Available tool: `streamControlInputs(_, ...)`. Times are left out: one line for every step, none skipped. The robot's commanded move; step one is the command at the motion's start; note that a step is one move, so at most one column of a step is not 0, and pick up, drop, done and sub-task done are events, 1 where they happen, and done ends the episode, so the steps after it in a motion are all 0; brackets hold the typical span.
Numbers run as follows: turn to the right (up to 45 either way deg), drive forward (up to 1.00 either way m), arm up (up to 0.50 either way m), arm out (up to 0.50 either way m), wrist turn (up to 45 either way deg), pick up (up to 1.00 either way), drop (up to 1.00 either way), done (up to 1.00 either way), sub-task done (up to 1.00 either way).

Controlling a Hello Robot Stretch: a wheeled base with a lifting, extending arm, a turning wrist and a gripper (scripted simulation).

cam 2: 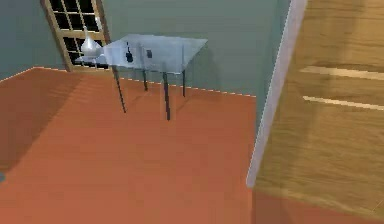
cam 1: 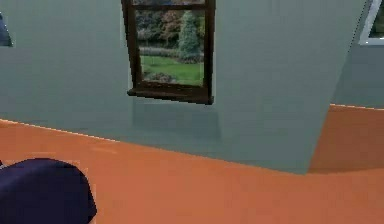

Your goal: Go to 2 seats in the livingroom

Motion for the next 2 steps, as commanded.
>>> streamControlInputs(-45.0,0.00,0.00,0.00,0.0,0.00,0.00,0.00,0.00)
streamControlInputs(0.0,0.25,0.00,0.00,0.0,0.00,0.00,0.00,0.00)
